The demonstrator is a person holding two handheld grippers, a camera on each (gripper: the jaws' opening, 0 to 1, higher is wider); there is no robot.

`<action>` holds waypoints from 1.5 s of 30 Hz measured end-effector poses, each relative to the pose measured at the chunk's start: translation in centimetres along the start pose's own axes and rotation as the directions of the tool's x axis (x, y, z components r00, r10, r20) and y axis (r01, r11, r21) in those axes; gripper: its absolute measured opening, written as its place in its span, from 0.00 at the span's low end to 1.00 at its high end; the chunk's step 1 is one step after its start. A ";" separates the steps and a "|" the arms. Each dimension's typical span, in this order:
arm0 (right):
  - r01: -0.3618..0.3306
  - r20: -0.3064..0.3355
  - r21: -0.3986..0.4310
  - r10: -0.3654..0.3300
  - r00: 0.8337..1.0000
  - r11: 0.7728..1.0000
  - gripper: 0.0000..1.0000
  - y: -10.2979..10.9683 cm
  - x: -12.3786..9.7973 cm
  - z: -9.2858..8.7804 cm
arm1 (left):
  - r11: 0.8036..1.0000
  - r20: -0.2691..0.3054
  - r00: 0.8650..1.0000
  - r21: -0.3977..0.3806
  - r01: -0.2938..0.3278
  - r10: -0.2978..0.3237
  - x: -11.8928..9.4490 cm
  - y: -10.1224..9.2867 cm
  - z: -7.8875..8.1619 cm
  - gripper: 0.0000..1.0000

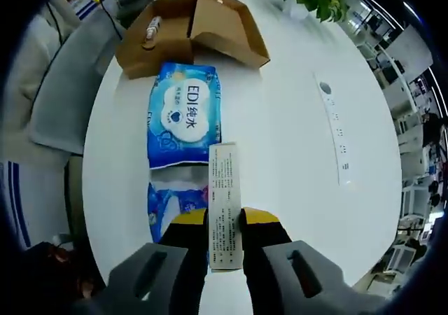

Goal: Operate the shoe box by opening the lid, removing the specified soft item, and placing it in the target area until the item is outside and the box remains undamaged.

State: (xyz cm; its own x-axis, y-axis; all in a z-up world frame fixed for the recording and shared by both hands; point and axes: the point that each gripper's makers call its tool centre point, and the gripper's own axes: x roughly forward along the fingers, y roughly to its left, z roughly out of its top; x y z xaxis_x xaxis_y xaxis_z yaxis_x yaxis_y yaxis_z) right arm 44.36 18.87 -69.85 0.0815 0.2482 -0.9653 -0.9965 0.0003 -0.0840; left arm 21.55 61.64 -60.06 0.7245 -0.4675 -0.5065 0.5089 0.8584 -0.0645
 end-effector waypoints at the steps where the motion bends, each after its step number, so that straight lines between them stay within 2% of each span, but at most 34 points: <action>1: 0.000 -0.003 0.001 0.000 1.000 1.000 0.15 0.0 0.2 -0.1 | 1.000 -0.003 1.000 -0.001 -0.001 0.001 0.0 0.0 0.0 0.99; 12: -0.010 -0.019 0.015 0.010 1.000 1.000 0.15 -0.5 2.8 -1.5 | 1.000 -0.032 0.999 -0.010 -0.008 0.008 0.4 0.2 -0.8 0.98; 16: -0.008 -0.021 0.021 0.008 1.000 1.000 0.15 -0.8 3.1 -2.0 | 1.000 -0.041 0.999 -0.011 -0.009 0.009 0.5 0.4 -1.0 0.97; 26: 0.001 -0.075 0.015 0.000 0.997 1.000 0.15 -1.3 3.8 -3.8 | 1.000 -0.054 0.999 -0.010 -0.005 0.005 0.8 0.4 -1.2 0.97; 34: 0.019 -0.086 -0.002 -0.019 0.996 1.000 0.16 -1.5 3.7 -3.9 | 1.000 -0.056 0.998 -0.011 0.002 -0.003 1.1 0.2 -1.4 0.97; 43: 0.072 -0.108 -0.037 -0.076 0.991 0.997 0.17 -2.2 3.8 -3.9 | 1.000 -0.050 0.999 -0.011 -0.002 0.002 0.9 0.3 -1.5 0.96; 45: 0.076 -0.103 -0.023 -0.078 0.992 0.997 0.17 -2.2 3.7 -3.8 | 1.000 -0.048 0.999 -0.012 -0.004 0.003 0.9 0.3 -1.5 0.96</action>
State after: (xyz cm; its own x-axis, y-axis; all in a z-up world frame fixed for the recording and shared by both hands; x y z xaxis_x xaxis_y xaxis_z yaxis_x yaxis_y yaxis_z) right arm 46.97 16.09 -74.15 0.1603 0.1464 -0.9761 -0.9867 -0.0036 -0.1626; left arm 21.68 61.82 -61.82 0.7032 -0.4539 -0.5472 0.5002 0.8628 -0.0730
